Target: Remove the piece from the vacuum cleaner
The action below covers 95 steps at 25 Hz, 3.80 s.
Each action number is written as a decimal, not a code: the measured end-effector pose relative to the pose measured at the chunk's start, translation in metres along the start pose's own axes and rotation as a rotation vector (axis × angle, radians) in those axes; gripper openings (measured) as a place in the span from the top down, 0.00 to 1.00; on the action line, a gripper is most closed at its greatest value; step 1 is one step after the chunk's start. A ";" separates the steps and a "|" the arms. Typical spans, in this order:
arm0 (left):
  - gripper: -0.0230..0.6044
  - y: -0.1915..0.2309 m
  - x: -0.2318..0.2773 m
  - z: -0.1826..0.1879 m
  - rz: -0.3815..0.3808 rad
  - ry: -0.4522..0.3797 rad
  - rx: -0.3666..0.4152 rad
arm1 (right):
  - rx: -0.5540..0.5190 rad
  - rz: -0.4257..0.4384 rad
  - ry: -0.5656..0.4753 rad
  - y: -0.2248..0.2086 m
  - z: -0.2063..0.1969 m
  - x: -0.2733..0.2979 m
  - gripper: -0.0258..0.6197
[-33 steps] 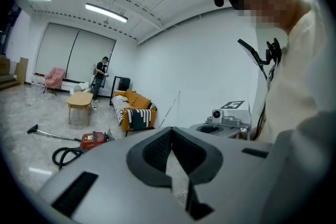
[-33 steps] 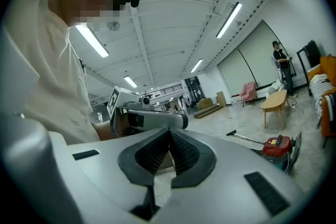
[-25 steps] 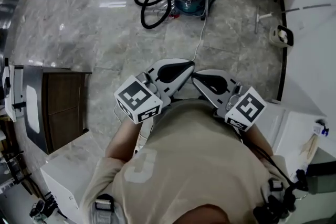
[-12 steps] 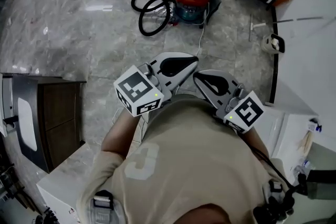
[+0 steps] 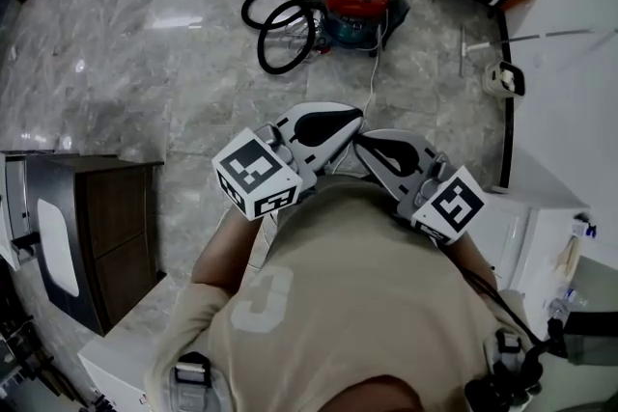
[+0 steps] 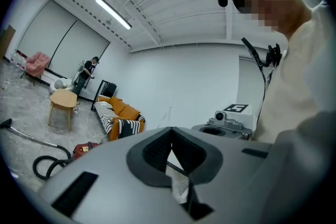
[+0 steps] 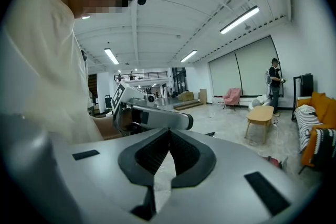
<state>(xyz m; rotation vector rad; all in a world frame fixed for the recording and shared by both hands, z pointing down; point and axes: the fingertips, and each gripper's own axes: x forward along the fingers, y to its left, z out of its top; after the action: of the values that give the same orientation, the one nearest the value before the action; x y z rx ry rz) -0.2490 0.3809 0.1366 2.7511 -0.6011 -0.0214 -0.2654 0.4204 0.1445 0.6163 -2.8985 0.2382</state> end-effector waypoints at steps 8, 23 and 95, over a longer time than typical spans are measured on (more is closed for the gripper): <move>0.96 0.009 0.038 0.004 -0.047 0.040 -0.016 | 0.067 -0.043 -0.018 -0.042 -0.006 -0.012 0.96; 0.96 0.059 0.182 0.021 0.141 0.145 0.022 | 0.124 0.128 -0.127 -0.177 -0.001 -0.080 0.96; 0.96 0.281 0.276 0.084 -0.119 0.143 -0.102 | 0.133 -0.113 -0.036 -0.401 0.035 0.040 0.96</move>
<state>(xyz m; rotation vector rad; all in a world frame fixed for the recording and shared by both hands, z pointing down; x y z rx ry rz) -0.1176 0.0010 0.1604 2.6577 -0.3873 0.1131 -0.1392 0.0364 0.1667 0.8116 -2.8868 0.4109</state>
